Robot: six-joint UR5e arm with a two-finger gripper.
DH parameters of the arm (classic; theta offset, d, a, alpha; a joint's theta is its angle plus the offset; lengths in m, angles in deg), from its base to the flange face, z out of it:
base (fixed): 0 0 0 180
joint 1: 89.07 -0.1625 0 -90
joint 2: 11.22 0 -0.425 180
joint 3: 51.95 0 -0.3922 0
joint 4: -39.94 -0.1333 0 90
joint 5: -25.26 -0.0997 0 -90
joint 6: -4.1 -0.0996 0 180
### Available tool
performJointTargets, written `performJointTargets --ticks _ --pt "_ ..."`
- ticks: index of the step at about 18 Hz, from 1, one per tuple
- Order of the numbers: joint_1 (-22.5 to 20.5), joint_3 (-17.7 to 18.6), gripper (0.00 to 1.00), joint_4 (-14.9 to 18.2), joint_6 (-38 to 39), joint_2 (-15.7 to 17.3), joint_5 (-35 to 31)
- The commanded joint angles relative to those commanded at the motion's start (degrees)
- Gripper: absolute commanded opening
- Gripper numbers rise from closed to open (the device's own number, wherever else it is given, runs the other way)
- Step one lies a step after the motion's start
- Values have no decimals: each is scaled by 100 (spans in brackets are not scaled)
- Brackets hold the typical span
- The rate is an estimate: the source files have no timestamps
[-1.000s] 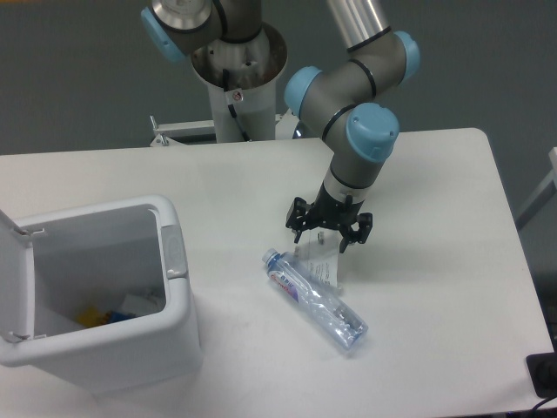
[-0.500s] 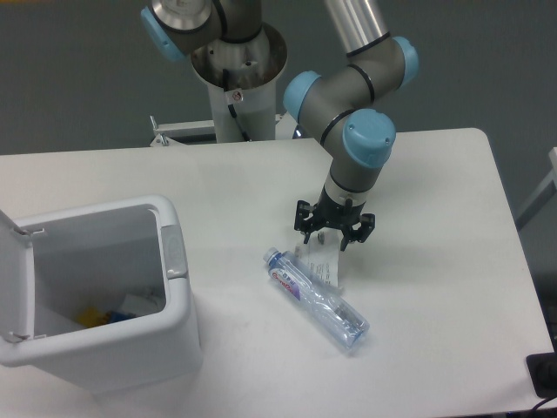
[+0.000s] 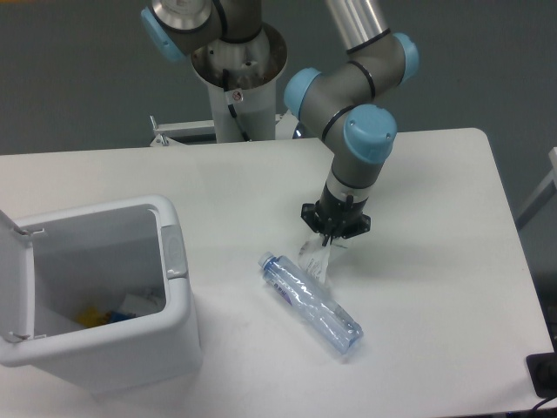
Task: Place the trash in the trash can
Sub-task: 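Lower the open gripper over the clear plastic cup and close on it, then lift the clear plastic cup and carry it over the white bin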
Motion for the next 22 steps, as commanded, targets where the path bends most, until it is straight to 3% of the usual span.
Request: performJointTargets --ticks 5,9,11,13,16,20,22 --pt "-272 -307 0 106 96 466 271" --pt "-1071 -676 0 27 1524 984 2640" --pt "-1090 -1079 0 18 2465 1038 3223" --pt "-1003 -1423 0 -113 3415 1143 3585" --pt "-705 -1582 0 -324 4453 1450 3595" --pt "-11 -1486 0 -413 4719 1784 3577" --pt "665 -1450 0 -404 4807 1811 3577"
